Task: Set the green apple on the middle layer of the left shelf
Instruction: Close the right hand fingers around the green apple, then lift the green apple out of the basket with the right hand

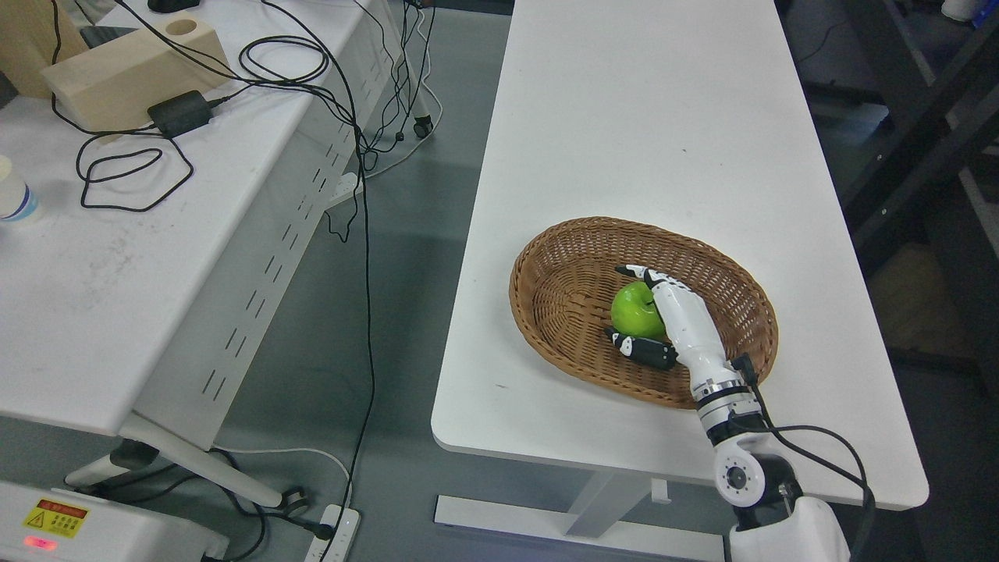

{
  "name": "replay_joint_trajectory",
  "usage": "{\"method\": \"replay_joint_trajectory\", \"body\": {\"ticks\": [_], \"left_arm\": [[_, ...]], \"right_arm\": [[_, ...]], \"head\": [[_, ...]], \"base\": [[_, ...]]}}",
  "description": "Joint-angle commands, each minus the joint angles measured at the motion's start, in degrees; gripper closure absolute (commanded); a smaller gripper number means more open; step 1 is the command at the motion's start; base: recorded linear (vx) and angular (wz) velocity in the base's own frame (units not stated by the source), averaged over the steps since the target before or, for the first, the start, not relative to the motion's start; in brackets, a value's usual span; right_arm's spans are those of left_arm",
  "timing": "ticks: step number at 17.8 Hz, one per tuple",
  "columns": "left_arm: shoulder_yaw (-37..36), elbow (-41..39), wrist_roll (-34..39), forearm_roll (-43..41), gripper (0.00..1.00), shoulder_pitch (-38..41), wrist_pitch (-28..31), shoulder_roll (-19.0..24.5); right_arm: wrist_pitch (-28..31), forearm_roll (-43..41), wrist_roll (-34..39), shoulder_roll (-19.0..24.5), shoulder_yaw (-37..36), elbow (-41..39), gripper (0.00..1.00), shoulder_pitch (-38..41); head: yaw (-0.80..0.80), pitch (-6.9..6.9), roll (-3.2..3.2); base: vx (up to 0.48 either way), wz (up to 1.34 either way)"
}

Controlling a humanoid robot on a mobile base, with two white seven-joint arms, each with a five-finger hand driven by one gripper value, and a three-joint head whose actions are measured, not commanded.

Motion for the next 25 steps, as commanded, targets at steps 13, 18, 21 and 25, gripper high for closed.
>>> {"method": "replay_joint_trajectory", "body": {"ticks": [13,18,21,25], "left_arm": [[0.0,0.0,0.04,0.0,0.0,0.03,-0.04,1.0],[0.0,0.0,0.04,0.0,0.0,0.03,0.05,1.0],[0.0,0.0,0.04,0.0,0.0,-0.06,0.05,1.0],[0.0,0.0,0.04,0.0,0.0,0.03,0.05,1.0]], "right_arm": [[-10.48,-17.46,-7.53,-0.14,-11.51,-3.56,0.98,2.9],[-11.54,-17.55,-9.39,0.03,-14.32,-7.61,0.98,7.03],[-11.45,-17.55,-9.39,0.04,-14.85,-8.93,0.99,8.0],[-11.01,-17.55,-9.39,0.12,-15.82,-9.55,0.99,8.27]], "head": [[0.0,0.0,0.0],[0.0,0.0,0.0],[0.0,0.0,0.0],[0.0,0.0,0.0]], "base": [[0.0,0.0],[0.0,0.0],[0.0,0.0],[0.0,0.0]]}}
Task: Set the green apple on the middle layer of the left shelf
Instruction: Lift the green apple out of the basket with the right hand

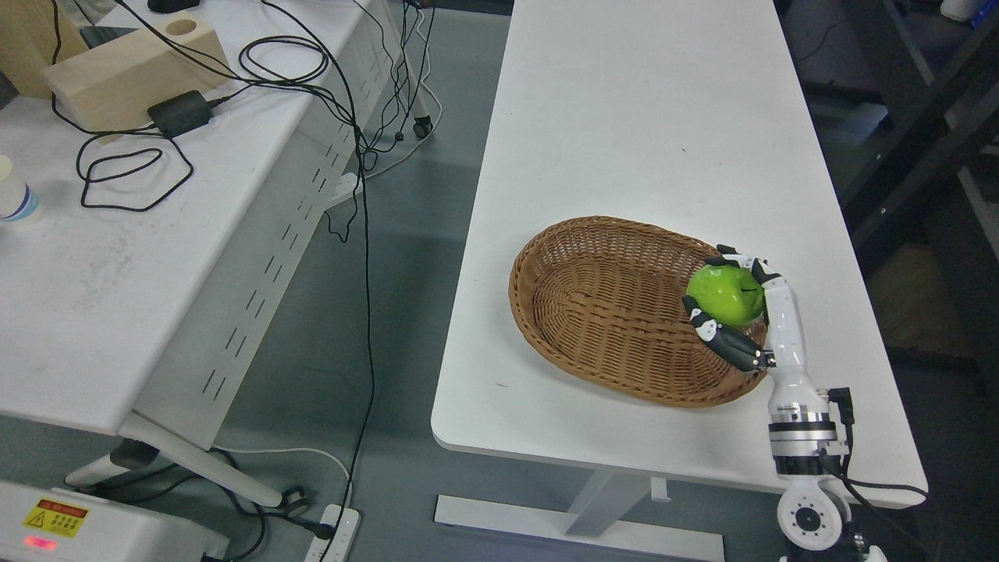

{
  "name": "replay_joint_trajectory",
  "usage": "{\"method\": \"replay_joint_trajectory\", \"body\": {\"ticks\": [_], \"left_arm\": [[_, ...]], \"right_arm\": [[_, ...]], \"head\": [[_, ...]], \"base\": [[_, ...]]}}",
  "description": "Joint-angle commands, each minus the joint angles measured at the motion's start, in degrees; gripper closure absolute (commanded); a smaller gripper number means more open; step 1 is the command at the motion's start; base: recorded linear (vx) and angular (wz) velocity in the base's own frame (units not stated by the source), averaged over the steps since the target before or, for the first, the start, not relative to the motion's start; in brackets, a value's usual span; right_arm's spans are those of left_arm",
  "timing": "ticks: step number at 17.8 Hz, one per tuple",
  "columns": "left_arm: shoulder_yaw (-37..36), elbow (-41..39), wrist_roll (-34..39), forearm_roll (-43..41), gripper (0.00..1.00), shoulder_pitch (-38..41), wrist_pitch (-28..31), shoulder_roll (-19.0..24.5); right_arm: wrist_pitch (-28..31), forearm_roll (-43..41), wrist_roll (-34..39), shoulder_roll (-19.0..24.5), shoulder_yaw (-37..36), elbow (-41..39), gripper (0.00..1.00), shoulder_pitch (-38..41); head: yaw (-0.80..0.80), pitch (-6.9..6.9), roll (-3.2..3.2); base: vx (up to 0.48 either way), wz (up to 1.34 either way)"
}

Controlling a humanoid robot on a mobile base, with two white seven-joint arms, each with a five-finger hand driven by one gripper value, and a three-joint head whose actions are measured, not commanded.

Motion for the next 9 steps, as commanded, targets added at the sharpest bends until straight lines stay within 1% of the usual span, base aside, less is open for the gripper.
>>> {"method": "replay_joint_trajectory", "body": {"ticks": [1,9], "left_arm": [[0.0,0.0,0.04,0.0,0.0,0.02,-0.28,1.0],[0.0,0.0,0.04,0.0,0.0,0.02,-0.28,1.0]], "right_arm": [[0.44,-0.76,-0.05,0.06,-4.69,-4.12,0.99,1.65],[0.44,-0.76,-0.14,0.68,-4.95,-4.38,0.99,2.54]], "head": [[0.0,0.0,0.0],[0.0,0.0,0.0]], "base": [[0.0,0.0],[0.0,0.0]]}}
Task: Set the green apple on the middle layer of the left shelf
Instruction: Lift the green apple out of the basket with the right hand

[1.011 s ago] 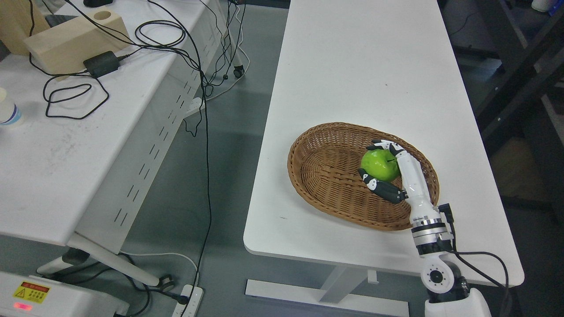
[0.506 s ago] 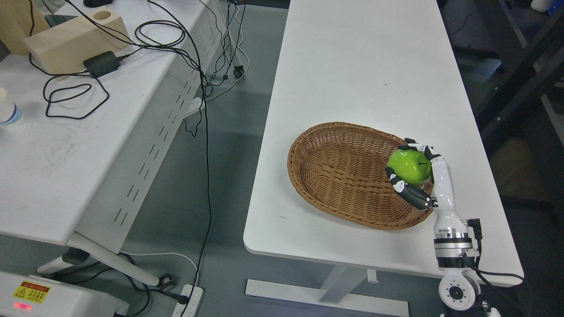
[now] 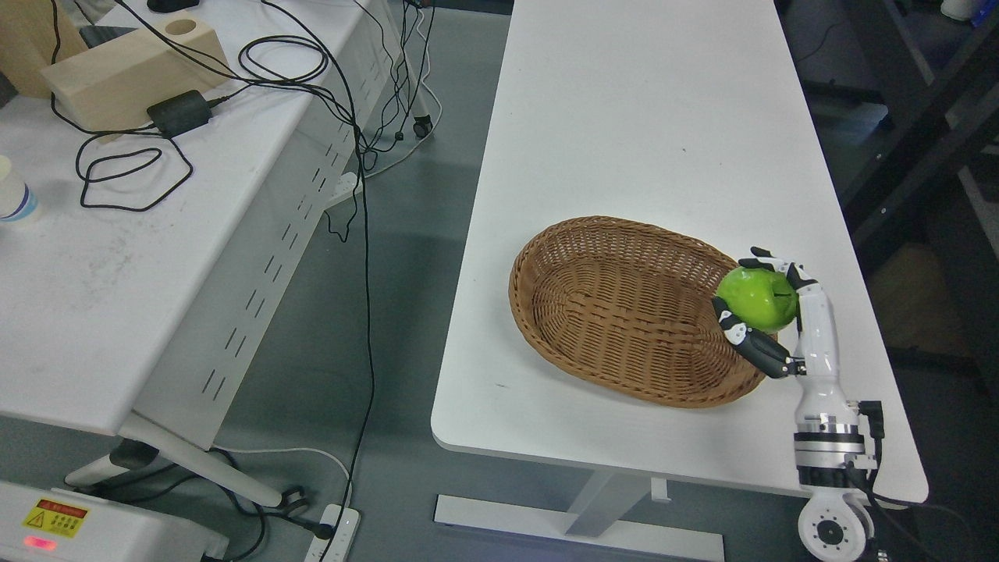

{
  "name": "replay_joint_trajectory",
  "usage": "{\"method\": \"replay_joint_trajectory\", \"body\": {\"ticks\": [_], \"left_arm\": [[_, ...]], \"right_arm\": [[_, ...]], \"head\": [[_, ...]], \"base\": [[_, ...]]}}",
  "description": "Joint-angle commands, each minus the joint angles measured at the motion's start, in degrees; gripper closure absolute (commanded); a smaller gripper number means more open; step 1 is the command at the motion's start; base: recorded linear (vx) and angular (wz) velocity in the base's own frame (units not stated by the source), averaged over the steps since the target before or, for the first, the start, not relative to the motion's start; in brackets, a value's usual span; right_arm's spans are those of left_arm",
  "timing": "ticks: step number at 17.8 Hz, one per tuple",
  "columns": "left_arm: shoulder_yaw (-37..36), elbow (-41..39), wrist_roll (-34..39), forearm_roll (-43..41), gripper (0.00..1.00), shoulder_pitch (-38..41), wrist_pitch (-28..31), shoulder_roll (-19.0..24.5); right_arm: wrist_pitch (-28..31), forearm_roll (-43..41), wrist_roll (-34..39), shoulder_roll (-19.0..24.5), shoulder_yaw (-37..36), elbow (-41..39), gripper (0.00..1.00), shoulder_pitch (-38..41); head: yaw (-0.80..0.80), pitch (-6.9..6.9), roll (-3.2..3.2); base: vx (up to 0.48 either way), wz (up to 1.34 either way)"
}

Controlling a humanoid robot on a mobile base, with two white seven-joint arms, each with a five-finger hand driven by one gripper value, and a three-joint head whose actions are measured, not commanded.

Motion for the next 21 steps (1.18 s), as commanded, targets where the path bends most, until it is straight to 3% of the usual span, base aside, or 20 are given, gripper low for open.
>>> {"method": "replay_joint_trajectory", "body": {"ticks": [1,21], "left_arm": [[0.0,0.0,0.04,0.0,0.0,0.02,0.04,1.0],[0.0,0.0,0.04,0.0,0.0,0.02,0.04,1.0]], "right_arm": [[0.02,-0.12,-0.02,0.44,-1.86,-1.65,0.99,0.62],[0.02,-0.04,0.24,0.36,-1.34,-1.48,0.99,1.5]], "head": [[0.0,0.0,0.0],[0.0,0.0,0.0]], "base": [[0.0,0.0],[-0.072,0.0]]}}
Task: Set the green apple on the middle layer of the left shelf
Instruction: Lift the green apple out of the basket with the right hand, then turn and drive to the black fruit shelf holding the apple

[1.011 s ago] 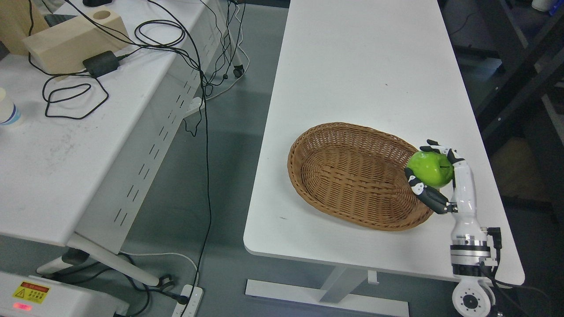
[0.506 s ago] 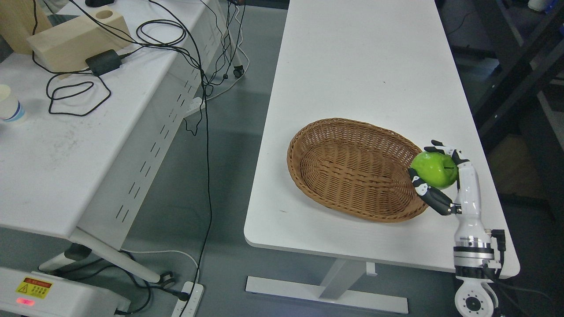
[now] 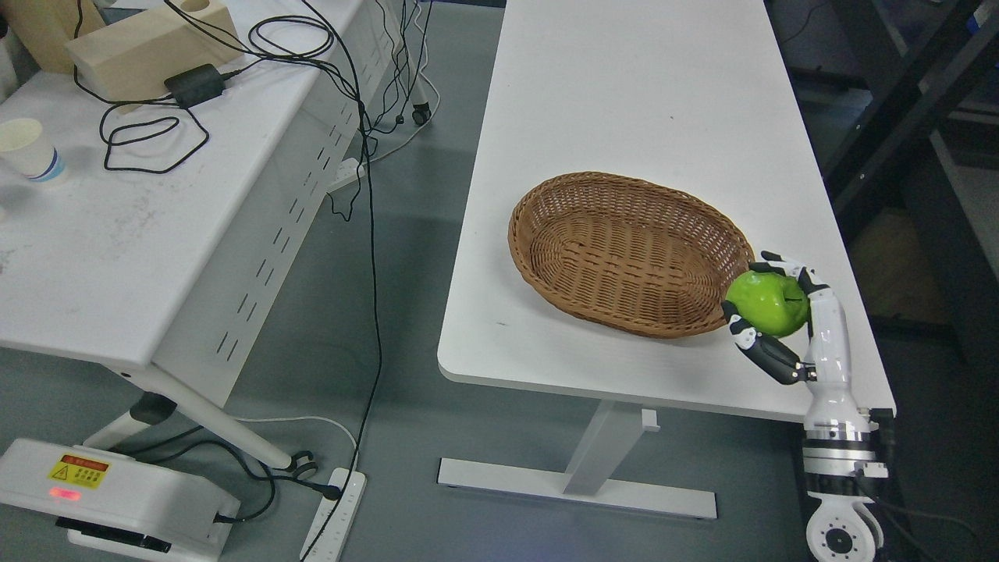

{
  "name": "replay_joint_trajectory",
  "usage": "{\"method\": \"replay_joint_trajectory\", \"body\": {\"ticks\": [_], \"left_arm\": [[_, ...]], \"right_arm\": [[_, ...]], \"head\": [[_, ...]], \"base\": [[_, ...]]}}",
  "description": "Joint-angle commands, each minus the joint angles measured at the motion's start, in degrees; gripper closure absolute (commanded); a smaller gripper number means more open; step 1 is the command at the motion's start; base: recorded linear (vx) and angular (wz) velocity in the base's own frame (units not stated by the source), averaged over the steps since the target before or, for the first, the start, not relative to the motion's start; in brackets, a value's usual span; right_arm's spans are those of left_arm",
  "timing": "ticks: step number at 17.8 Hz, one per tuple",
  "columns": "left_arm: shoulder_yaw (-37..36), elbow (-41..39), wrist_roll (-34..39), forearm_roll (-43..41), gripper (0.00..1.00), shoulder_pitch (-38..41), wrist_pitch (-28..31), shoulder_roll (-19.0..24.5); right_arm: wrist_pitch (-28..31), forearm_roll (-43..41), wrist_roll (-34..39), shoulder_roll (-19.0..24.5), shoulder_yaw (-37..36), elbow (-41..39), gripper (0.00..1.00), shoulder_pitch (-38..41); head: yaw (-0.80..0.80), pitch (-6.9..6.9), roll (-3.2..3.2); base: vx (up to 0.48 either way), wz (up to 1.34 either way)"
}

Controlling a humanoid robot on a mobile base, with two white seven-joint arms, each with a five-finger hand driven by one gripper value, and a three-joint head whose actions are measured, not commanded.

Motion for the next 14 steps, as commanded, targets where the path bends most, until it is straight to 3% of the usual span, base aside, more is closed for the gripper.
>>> {"method": "replay_joint_trajectory", "body": {"ticks": [1,14], "left_arm": [[0.0,0.0,0.04,0.0,0.0,0.03,0.2,1.0],[0.0,0.0,0.04,0.0,0.0,-0.05,0.11,1.0]], "right_arm": [[-0.01,0.08,0.06,0.02,0.05,-0.06,0.99,0.48],[-0.01,0.08,0.24,0.02,0.92,-0.06,0.99,0.57]], "head": [[0.0,0.0,0.0],[0.0,0.0,0.0]], "base": [[-0.185,-0.04],[-0.146,-0.03]]}}
